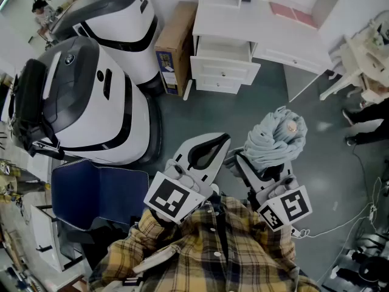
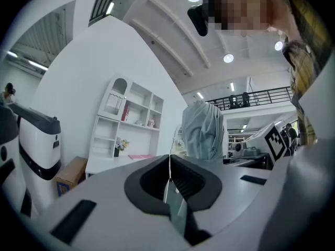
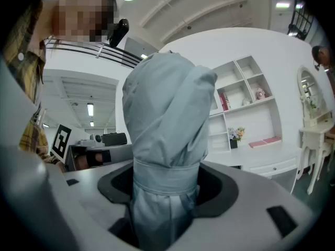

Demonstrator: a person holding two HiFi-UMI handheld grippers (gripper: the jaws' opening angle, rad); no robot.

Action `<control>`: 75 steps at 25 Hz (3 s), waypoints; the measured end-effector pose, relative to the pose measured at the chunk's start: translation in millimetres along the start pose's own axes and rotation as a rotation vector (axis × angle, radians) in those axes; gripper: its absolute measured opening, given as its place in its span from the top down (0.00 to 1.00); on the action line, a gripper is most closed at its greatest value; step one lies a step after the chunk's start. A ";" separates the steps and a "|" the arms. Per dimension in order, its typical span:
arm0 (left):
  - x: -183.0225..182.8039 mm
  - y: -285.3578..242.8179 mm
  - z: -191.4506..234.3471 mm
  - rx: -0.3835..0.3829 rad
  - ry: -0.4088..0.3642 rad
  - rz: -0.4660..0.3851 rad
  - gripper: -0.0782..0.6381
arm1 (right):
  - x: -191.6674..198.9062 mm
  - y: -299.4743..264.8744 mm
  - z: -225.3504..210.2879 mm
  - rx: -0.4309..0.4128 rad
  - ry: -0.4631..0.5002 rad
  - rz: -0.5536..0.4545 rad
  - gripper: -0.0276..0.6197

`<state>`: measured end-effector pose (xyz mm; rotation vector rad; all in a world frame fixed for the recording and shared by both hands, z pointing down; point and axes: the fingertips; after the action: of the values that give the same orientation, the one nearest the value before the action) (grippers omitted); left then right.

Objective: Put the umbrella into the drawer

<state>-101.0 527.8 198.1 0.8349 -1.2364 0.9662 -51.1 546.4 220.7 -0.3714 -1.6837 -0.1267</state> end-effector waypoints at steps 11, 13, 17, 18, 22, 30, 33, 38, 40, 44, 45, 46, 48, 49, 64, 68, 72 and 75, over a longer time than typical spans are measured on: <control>0.9 2.0 -16.6 -0.039 -0.026 -0.018 0.86 | 3.2 22.1 -2.4 -0.016 0.020 -0.009 0.49; 1.7 1.7 -22.0 -0.042 -0.037 -0.016 0.86 | 4.5 28.2 -6.2 -0.011 0.015 -0.008 0.49; 3.0 3.3 -29.0 -0.056 -0.039 -0.010 0.86 | 8.9 39.2 -13.3 0.003 0.005 0.000 0.49; 2.5 3.0 -28.8 -0.061 -0.035 -0.011 0.86 | 9.3 40.2 -15.1 0.005 0.002 0.000 0.49; 2.5 -3.4 -26.0 -0.062 -0.049 -0.013 0.86 | 11.5 37.5 -24.1 0.006 0.000 0.003 0.49; 6.7 -22.7 5.0 -0.080 -0.024 -0.007 0.86 | 13.7 5.4 -41.3 -0.004 -0.001 0.028 0.49; 3.3 -33.0 26.2 -0.091 -0.027 -0.005 0.86 | 9.4 -14.7 -49.4 -0.012 -0.003 0.026 0.49; -2.5 -56.6 66.6 -0.087 -0.028 0.007 0.86 | 0.9 -57.9 -67.2 -0.017 -0.008 0.031 0.49; -7.4 -67.4 86.0 -0.085 -0.024 0.010 0.86 | -4.0 -77.4 -76.3 -0.013 -0.009 0.038 0.49; -16.1 -86.9 126.9 -0.068 -0.026 0.006 0.86 | -15.5 -117.9 -94.4 0.006 -0.010 0.042 0.49; -17.5 -91.2 137.0 -0.065 -0.025 0.005 0.86 | -17.9 -127.6 -98.1 0.011 -0.007 0.042 0.49; -18.8 -95.6 146.4 -0.062 -0.023 0.004 0.86 | -20.1 -136.6 -101.5 0.015 -0.004 0.042 0.49; -21.6 -104.3 163.3 -0.056 -0.018 0.002 0.86 | -24.1 -153.2 -108.1 0.023 0.001 0.044 0.49; -23.0 -108.1 170.7 -0.053 -0.017 0.000 0.86 | -26.0 -160.7 -111.0 0.026 0.001 0.044 0.49; -22.5 -129.6 255.6 -0.032 0.022 0.007 0.86 | -30.9 -239.9 -136.5 0.075 0.001 0.082 0.49; -16.9 -133.6 266.0 -0.037 0.036 0.008 0.86 | -26.0 -242.5 -146.4 0.100 -0.017 0.091 0.49; -10.8 -146.0 274.3 -0.028 0.038 0.031 0.86 | -23.5 -250.4 -161.1 0.106 -0.045 0.095 0.49; -10.3 -158.4 284.1 -0.029 0.036 0.034 0.86 | -23.1 -261.5 -173.8 0.107 -0.059 0.096 0.49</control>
<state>-60.9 206.5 230.2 0.7726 -1.2344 0.9849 33.0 245.3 258.3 -0.3775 -1.7201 0.0454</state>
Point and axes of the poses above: the fingertips, and each gripper's own axes: y backward along the fingers, z to its left, x out of its underside, and after that the axes turned 8 degrees about x, right-handed
